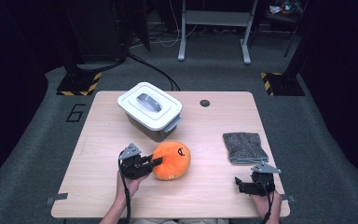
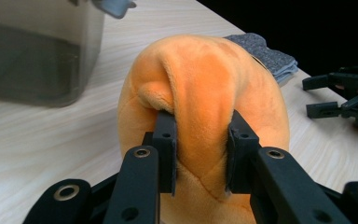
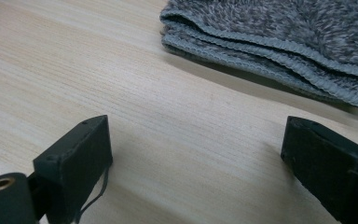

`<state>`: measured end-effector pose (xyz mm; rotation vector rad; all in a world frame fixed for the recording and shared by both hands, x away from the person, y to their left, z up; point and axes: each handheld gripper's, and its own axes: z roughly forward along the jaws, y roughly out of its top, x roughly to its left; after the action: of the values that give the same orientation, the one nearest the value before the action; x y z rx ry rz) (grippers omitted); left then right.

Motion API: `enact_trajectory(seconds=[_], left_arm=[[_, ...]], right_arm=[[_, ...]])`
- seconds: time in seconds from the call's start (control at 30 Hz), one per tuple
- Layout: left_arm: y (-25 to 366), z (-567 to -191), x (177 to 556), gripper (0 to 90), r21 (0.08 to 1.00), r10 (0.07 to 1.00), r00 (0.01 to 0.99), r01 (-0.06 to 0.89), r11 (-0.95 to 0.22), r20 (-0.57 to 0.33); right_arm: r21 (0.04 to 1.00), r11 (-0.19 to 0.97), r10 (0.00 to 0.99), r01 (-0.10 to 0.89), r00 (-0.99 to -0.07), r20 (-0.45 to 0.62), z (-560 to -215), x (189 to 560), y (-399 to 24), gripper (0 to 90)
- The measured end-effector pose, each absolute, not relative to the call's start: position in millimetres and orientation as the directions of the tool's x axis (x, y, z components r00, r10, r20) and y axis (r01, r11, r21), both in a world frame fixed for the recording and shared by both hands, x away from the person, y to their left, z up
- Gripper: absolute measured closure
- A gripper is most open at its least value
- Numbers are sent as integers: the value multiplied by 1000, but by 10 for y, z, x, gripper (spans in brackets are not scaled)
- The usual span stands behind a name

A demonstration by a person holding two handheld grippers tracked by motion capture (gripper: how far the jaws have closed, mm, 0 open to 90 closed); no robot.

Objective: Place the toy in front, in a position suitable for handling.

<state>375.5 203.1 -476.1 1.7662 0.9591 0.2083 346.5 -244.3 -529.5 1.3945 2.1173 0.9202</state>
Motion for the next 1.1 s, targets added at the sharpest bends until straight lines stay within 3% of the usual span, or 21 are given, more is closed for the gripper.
enact_trajectory(seconds=[0.87, 1.0, 1.1], left_arm=[[1307, -4848, 4228, 692, 823, 594, 730, 535, -190, -337], [1295, -4866, 4257, 642, 816, 597, 729, 541, -203, -334], [1280, -4850, 4248, 548, 817, 613, 732, 528, -233, -299]], right_arm=[[732, 269, 919, 626, -394, -1, -5295, 3463, -2443, 76], [731, 271, 919, 627, -394, -2, -5294, 3462, -2444, 77], [731, 271, 919, 626, -394, -3, -5294, 3462, -2444, 77]])
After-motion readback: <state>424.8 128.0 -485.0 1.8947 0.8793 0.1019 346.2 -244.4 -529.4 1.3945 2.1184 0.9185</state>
